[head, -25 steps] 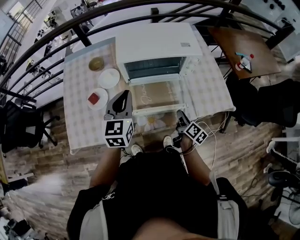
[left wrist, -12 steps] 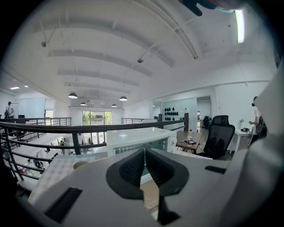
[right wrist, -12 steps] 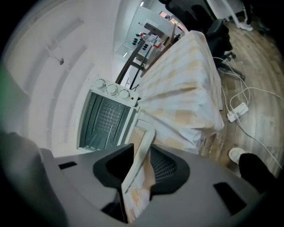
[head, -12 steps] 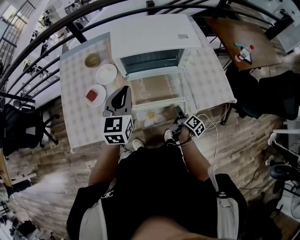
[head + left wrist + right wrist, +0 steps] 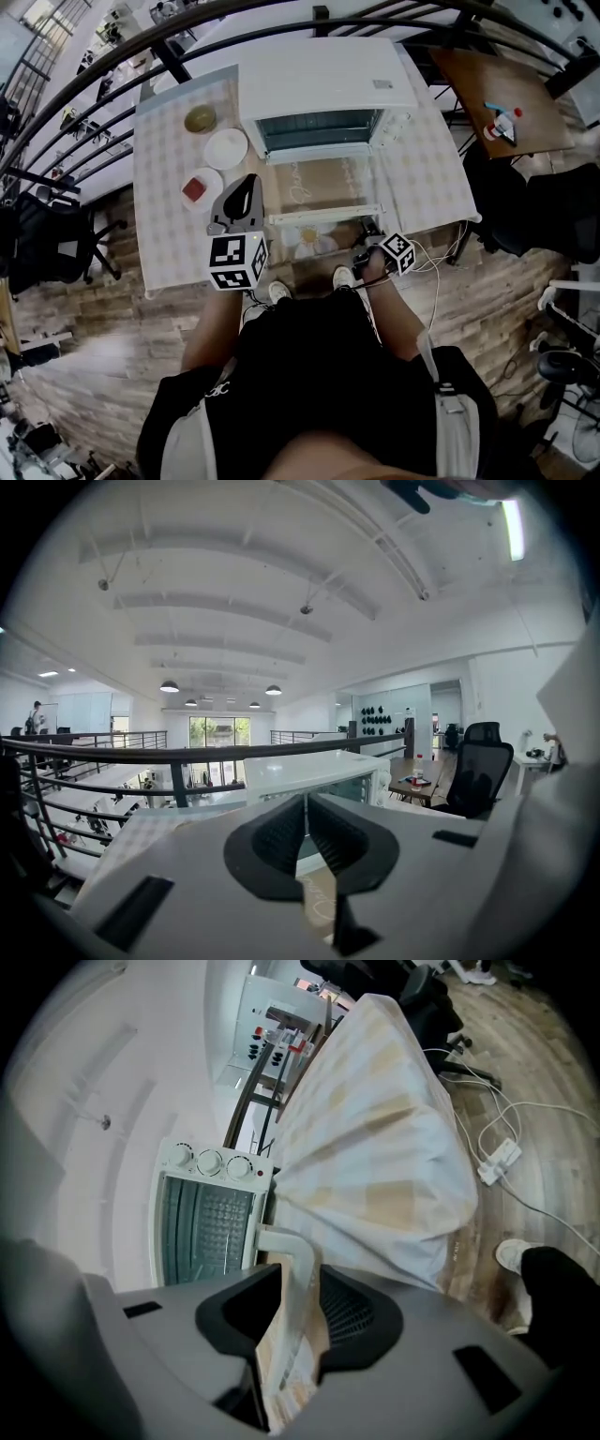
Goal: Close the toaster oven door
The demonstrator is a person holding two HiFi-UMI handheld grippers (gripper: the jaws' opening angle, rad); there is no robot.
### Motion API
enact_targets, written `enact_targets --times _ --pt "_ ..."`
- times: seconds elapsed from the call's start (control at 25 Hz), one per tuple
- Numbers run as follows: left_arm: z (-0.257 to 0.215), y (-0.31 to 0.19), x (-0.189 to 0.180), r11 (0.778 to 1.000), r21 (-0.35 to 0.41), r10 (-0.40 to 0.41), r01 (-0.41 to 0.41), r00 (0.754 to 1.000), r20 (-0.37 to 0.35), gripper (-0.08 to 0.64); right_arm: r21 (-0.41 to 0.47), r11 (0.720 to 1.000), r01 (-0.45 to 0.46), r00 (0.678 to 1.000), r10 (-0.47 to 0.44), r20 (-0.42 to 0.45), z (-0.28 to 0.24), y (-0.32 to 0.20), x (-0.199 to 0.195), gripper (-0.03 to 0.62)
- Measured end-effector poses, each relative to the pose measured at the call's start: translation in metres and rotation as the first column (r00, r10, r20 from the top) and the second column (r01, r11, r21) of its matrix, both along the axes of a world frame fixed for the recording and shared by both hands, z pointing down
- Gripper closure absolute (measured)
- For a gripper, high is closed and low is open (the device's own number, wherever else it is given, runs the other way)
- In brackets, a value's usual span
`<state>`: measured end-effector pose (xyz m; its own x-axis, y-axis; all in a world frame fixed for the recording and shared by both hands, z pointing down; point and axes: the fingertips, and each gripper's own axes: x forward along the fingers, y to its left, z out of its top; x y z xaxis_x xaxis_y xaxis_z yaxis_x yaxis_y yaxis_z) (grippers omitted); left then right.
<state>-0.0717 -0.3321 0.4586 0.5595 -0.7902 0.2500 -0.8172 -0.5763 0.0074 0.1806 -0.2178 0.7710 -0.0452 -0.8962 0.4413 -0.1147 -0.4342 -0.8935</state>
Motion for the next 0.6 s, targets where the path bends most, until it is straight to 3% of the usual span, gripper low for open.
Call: enact_targets --times 0.32,0.6 --pt "-0.006 0.001 -0.013 0.998 0.019 -0.065 0.065 0.998 0.007 0.538 0.02 1.0 0.008 0.999 -0.009 0.044 -0.008 -0.012 0.003 0.5" --pt "-0.012 0.003 -0.018 0.995 0.034 -0.097 0.097 0.995 -0.01 0.538 0.081 0.997 0.01 1.0 -0.012 0.024 -0.041 -0.018 0.005 0.509"
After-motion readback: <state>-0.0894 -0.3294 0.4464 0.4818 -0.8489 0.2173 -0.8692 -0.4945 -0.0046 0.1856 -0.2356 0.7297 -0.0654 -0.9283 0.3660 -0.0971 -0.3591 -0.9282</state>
